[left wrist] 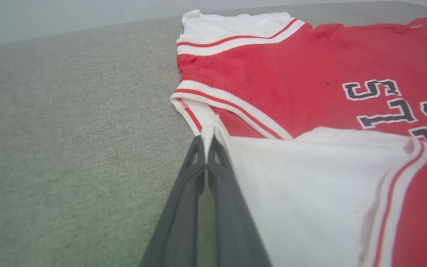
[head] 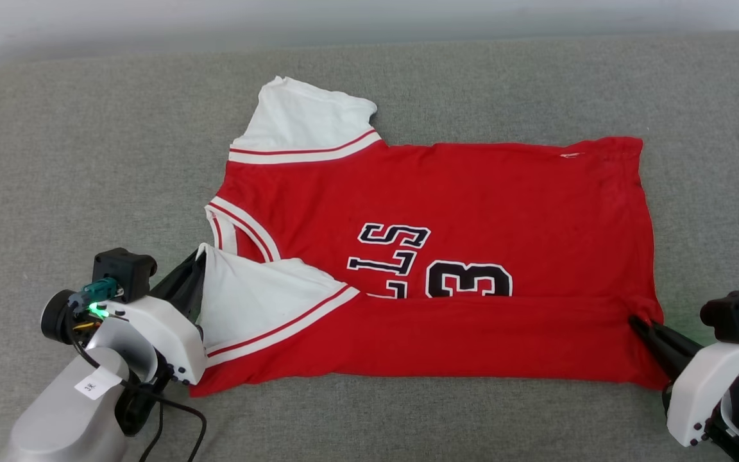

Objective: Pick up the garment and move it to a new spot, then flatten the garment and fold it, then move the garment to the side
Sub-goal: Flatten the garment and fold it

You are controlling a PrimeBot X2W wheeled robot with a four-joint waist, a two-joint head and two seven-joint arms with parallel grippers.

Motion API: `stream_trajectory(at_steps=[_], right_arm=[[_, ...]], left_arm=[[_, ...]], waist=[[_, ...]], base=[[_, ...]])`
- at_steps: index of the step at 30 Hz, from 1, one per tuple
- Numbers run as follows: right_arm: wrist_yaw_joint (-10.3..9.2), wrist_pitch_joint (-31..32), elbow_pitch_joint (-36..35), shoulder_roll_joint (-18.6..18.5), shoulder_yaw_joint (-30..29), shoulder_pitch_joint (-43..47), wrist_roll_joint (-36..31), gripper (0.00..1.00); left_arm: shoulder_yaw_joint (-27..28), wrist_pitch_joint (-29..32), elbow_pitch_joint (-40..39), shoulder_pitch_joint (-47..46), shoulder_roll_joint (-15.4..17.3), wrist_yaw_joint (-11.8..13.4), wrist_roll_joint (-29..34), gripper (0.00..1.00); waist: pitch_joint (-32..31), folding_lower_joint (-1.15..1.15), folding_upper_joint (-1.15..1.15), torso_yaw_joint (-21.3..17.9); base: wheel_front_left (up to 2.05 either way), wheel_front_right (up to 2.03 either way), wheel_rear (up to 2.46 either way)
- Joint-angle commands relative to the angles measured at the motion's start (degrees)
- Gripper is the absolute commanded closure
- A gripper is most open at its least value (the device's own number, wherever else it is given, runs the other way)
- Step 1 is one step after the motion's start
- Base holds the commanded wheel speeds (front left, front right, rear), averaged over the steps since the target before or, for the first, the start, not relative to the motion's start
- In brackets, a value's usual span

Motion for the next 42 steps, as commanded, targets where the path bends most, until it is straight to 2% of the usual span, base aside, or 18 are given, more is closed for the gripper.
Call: stream_trajectory(at_steps=[1,12,13,14,15,20,25,29,31,34,36,41,42], right_arm=[[-0.08,-0.1,1.3,0.6,0.9,-1.7,0.3,1.0],[-0.07,-1.2,6.1,1.7,4.5,-4.3,1.1,1.0],[-0.07,-1.6,6.4,1.6,4.5,-4.3,1.7,0.82],[-0.07,-1.9,6.4,1.4,4.4,-4.2,1.7,0.42],[-0.07,-2.3,6.3,1.1,4.3,-4.1,1.6,0.0],[-0.07,-3.7,5.9,0.4,3.1,-3.1,1.2,0.0],[-0.07,-4.7,4.8,0.1,1.5,-1.5,0.5,0.0],[-0.07,-5.1,4.0,0.3,0.3,-0.2,0.0,0.0],[-0.07,-5.0,3.8,0.4,0.0,0.5,-0.3,0.0],[-0.07,-4.6,3.5,0.6,-0.4,1.1,-0.6,0.0],[-0.07,-4.4,3.2,0.8,-0.5,1.4,-0.8,0.0],[-0.07,-4.0,2.9,1.5,-0.6,1.6,-1.2,0.0],[-0.07,-3.6,2.7,1.7,-0.4,1.6,-1.3,0.0]], left_arm=[[-0.6,-0.7,3.2,-1.8,-1.0,-0.8,0.7,1.0],[-3.6,-2.2,15.4,-3.5,-4.8,-2.9,-0.5,1.0],[-3.7,-2.6,16.5,-3.7,-4.9,-3.0,-0.6,0.55],[-3.8,-2.9,16.9,-4.0,-4.9,-3.0,-0.4,0.0],[-3.7,-3.0,17.0,-4.3,-4.8,-2.9,-0.4,0.0],[-3.4,-3.3,16.3,-5.7,-3.6,-3.1,0.0,0.0],[-3.7,-3.5,12.6,-7.5,-0.9,-3.1,1.6,0.0],[-4.7,-0.9,8.6,-9.7,1.0,-3.1,2.4,0.0],[-5.3,2.8,6.2,-10.5,1.9,-3.1,1.1,0.0],[-8.1,13.1,1.8,-10.9,3.4,-3.1,-2.9,0.0],[-9.5,18.5,-1.2,-12.5,5.5,-3.0,-4.4,0.0],[-12.4,31.4,-6.7,-13.2,7.9,-3.1,-11.0,0.0],[-13.5,36.7,-7.8,-13.3,8.4,-3.1,-14.5,0.0]], waist=[[1.3,-0.01,0.0,-0.3],[0.9,-0.01,0.0,-0.2],[0.3,-0.01,0.0,0.0],[-0.2,-0.01,0.0,0.1],[-0.7,-0.01,0.0,0.3],[-2.9,-0.01,0.0,1.1],[-5.1,-0.01,0.0,2.3],[-6.5,-0.01,0.0,3.3],[-7.2,-0.01,0.0,3.7],[-8.0,-0.01,0.0,4.2],[-8.4,-0.01,0.0,4.3],[-8.9,-0.01,0.0,4.3],[-8.9,-0.01,0.0,4.2]], base=[[0.0,0.0,0.0],[0.0,0.0,0.0],[0.0,0.0,0.0],[0.0,0.0,0.0],[0.0,0.0,0.0],[0.0,0.0,0.0],[0.0,0.0,0.0],[0.0,0.0,0.0],[0.0,0.0,0.0],[0.0,0.0,0.0],[0.0,0.0,0.0],[0.0,0.0,0.0],[0.0,0.0,0.0]])
